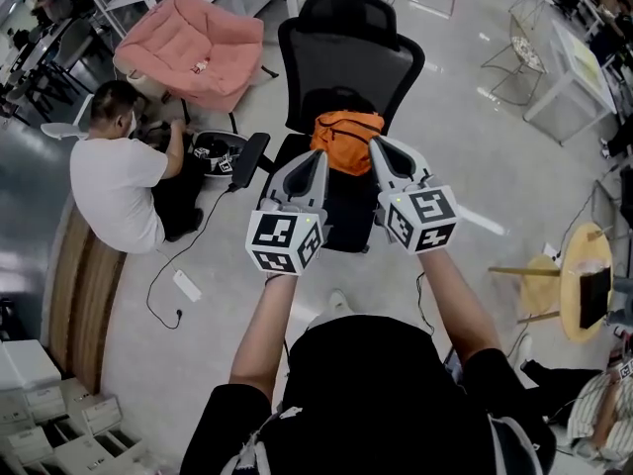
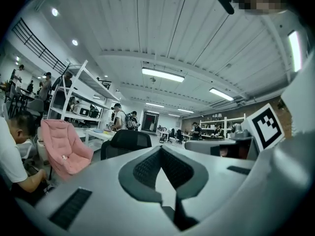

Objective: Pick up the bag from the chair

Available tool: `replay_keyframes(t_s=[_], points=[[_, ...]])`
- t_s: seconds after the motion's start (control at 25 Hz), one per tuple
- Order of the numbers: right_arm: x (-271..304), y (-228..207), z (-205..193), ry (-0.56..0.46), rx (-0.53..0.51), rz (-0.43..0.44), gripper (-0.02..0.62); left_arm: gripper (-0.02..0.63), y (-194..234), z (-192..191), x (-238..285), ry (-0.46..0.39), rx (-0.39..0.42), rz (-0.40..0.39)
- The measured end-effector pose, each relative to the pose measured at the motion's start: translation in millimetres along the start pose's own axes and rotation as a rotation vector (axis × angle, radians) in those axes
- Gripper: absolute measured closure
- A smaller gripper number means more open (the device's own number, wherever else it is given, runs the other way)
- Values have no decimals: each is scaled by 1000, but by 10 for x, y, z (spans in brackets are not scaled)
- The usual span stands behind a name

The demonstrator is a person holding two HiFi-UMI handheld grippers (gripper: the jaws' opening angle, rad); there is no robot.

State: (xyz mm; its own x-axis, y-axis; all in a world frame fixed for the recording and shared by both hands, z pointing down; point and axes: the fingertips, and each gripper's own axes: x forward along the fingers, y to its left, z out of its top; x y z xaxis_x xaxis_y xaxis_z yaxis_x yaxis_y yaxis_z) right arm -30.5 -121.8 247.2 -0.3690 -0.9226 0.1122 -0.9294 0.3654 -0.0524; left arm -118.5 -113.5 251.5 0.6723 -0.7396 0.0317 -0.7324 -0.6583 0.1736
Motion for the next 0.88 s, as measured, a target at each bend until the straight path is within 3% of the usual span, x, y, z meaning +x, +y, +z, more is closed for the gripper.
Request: replay_keyframes(t_s=[0.52, 0.88], points=[[95, -425, -166, 36, 24, -14, 597, 600, -41, -182, 394, 35, -47, -14], [450, -905, -450, 78, 56, 34, 597, 600, 86, -473, 857, 85, -59, 54]])
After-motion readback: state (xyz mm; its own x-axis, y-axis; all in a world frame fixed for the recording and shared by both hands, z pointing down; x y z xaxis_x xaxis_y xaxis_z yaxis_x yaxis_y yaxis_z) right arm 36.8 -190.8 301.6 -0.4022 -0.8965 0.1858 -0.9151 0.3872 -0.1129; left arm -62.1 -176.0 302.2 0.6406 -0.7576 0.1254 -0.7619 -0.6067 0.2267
